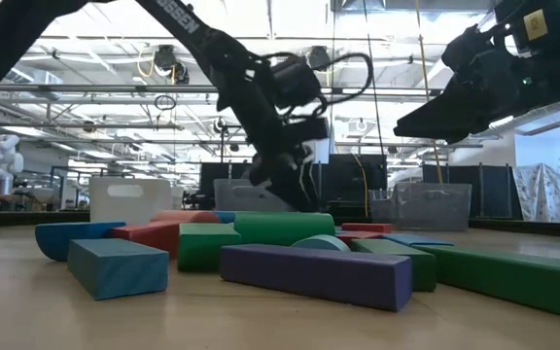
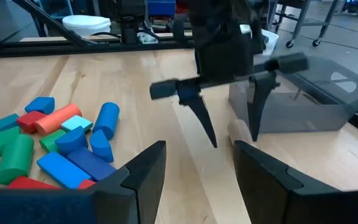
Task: Sort blocks by size
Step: Put the brown cylindrical block into the white bin
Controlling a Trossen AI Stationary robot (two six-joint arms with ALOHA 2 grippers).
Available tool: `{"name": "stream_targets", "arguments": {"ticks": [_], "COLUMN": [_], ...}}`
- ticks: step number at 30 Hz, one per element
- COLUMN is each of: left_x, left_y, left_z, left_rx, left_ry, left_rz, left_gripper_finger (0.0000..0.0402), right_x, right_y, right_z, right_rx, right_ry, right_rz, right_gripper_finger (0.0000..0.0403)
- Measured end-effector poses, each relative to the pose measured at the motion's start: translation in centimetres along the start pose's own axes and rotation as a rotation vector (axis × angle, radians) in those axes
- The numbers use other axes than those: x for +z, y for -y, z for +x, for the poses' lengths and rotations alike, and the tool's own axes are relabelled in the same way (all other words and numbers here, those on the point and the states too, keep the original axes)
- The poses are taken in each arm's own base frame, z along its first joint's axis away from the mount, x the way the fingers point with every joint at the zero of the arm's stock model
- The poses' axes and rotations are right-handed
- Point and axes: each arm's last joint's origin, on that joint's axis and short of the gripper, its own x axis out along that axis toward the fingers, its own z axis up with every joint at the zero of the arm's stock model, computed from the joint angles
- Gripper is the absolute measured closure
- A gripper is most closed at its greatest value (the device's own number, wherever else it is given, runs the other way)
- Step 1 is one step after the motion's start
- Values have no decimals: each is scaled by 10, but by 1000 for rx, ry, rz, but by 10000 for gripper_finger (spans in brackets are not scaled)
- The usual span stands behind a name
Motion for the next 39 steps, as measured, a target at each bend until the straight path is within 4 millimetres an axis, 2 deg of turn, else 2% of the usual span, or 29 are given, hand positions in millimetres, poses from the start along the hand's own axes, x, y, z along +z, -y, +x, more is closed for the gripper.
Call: {"name": "stream_targets", "arguments": {"ticks": [5, 13, 17, 23, 27, 32, 39], "left_x": [-9, -11, -11, -11, -10, -5, 17], "left_y": [-1, -1, 0, 2, 3, 8, 8], "left_z": [14, 15, 15, 14, 14, 13, -2], "left_rx": [23, 45, 41, 34, 33, 28, 26], "left_ry": [-68, -93, -97, -104, -104, -110, -163], "left_rz": [-13, -37, -36, -34, -32, -41, -153], "left_gripper_finger": [162, 165, 192, 261, 266, 266, 266], "right_x": [0, -1, -1, -1, -1, -1, -3], "right_y": [0, 0, 0, 0, 0, 0, 0], "right_z": [0, 0, 0, 0, 0, 0, 0], "right_rx": [0, -1, -1, -1, -1, -1, -3], "right_ry": [-4, -11, -12, -13, -13, -13, -25], "right_rz": [-2, -4, -5, -5, -5, -5, 40], "right_gripper_finger": [227, 227, 227, 227, 227, 227, 227]}}
